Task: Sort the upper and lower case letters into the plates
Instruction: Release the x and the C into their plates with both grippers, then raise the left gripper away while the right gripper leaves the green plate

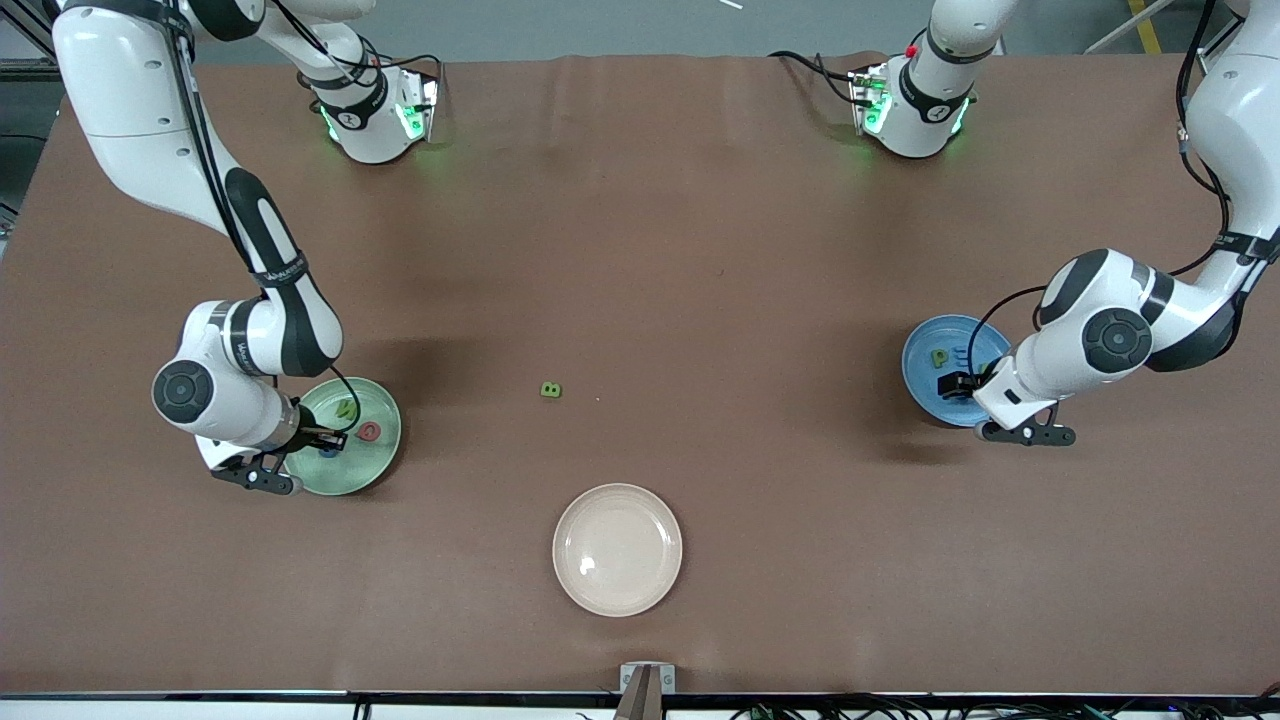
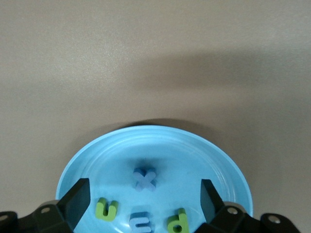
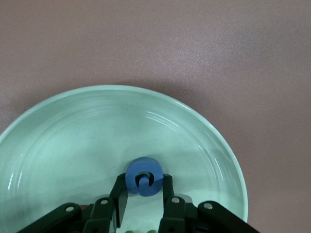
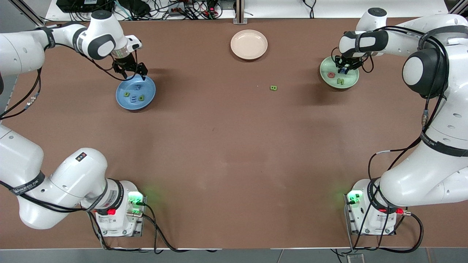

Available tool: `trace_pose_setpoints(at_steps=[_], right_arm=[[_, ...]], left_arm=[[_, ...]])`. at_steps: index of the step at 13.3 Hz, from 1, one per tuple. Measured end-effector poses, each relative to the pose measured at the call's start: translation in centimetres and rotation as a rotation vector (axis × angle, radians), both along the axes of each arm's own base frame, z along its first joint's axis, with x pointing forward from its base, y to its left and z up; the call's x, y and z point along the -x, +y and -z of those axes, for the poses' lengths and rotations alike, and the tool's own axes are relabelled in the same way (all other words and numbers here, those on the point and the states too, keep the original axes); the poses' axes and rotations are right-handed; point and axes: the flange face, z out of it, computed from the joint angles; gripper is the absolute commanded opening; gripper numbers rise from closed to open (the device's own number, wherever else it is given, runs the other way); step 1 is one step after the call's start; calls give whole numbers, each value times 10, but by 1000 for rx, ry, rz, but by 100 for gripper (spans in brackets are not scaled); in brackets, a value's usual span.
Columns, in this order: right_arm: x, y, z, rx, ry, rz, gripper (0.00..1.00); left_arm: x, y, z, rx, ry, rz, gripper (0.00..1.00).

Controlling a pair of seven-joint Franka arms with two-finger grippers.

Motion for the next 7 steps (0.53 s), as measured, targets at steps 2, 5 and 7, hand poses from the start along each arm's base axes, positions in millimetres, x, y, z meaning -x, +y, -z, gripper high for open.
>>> trace_pose_setpoints(at_steps=[2,5,7], right_arm=[[0,0,0,0,3,2,100],[-3,3,-8,-3,23,18,100],[-10,18,-32,-6,52,55,100]], left_arm=[[-1,0,-4,-5,13,-6,100],[-7,3,-19,18,27,-44,100],[-8,-8,-37,95,64,-76,100]])
